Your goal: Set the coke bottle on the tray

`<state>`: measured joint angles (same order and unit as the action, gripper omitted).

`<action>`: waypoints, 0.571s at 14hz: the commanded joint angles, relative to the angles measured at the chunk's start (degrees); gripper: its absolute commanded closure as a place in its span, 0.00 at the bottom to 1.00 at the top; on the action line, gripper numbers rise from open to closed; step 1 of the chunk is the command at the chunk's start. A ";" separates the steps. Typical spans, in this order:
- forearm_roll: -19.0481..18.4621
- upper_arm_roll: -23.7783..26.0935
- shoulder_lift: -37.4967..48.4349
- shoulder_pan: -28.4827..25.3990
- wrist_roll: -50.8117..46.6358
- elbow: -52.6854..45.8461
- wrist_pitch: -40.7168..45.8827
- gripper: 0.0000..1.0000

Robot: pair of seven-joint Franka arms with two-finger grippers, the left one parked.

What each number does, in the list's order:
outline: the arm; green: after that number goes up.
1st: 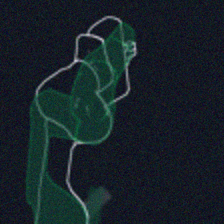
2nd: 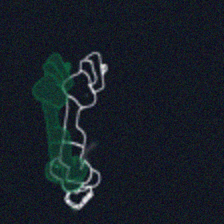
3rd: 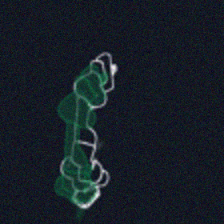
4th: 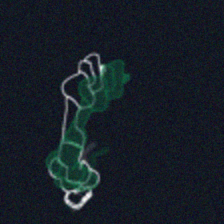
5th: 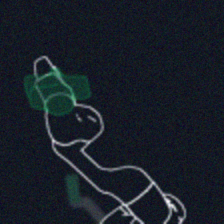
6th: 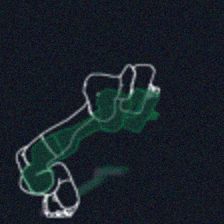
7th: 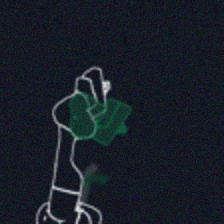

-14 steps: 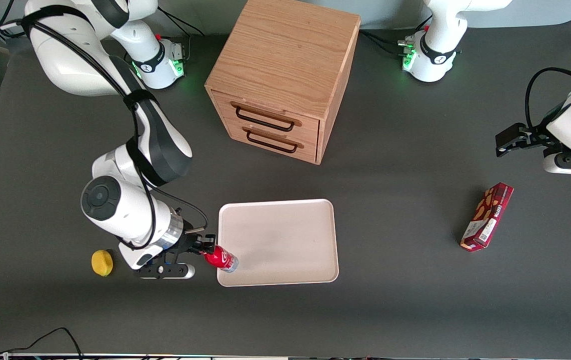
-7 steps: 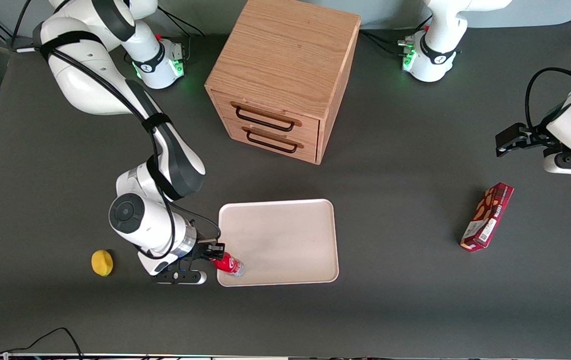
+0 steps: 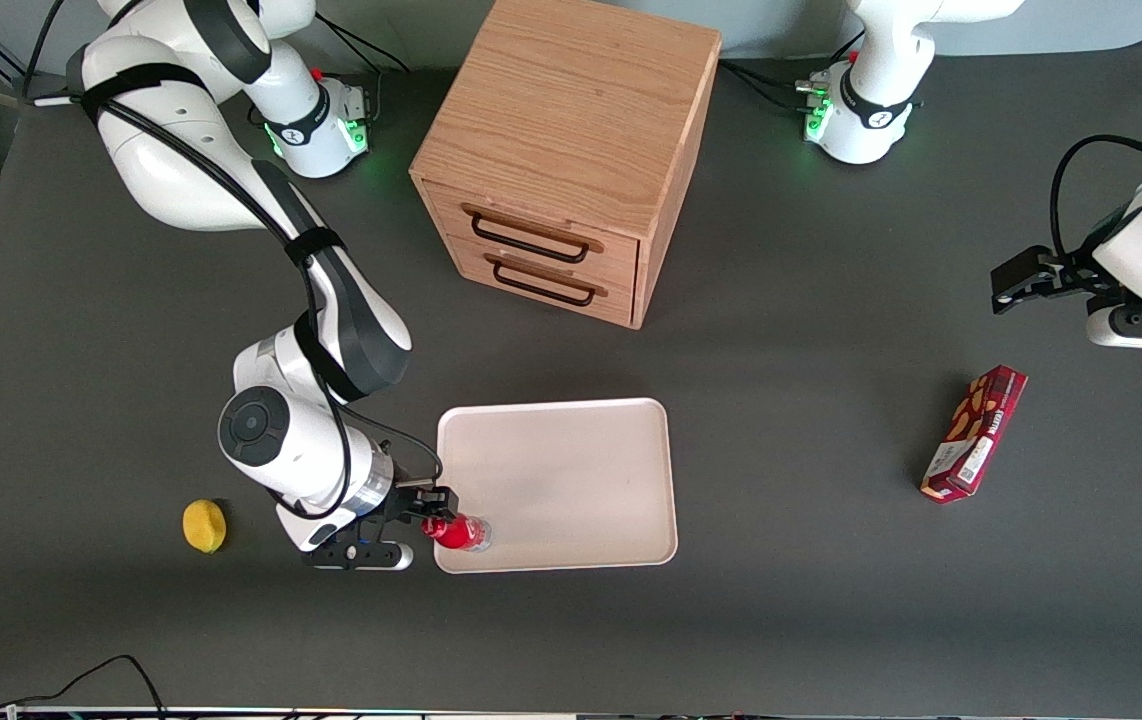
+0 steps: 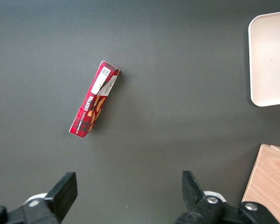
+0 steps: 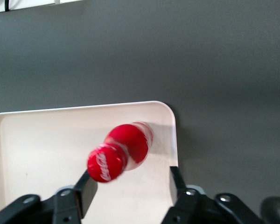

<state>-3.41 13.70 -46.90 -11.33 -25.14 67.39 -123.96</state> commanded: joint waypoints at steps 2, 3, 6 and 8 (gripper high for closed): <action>-0.46 -0.52 4.69 -0.62 -3.41 -0.24 0.74 0.00; -0.55 -0.52 6.71 -0.71 -6.20 -0.24 1.70 0.00; -0.46 -0.17 15.93 -0.53 -9.05 -0.24 9.06 0.00; -0.90 -0.43 22.17 0.61 -8.96 -0.16 17.48 0.00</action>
<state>-3.42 13.91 -31.78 -11.36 -32.26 64.95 -112.92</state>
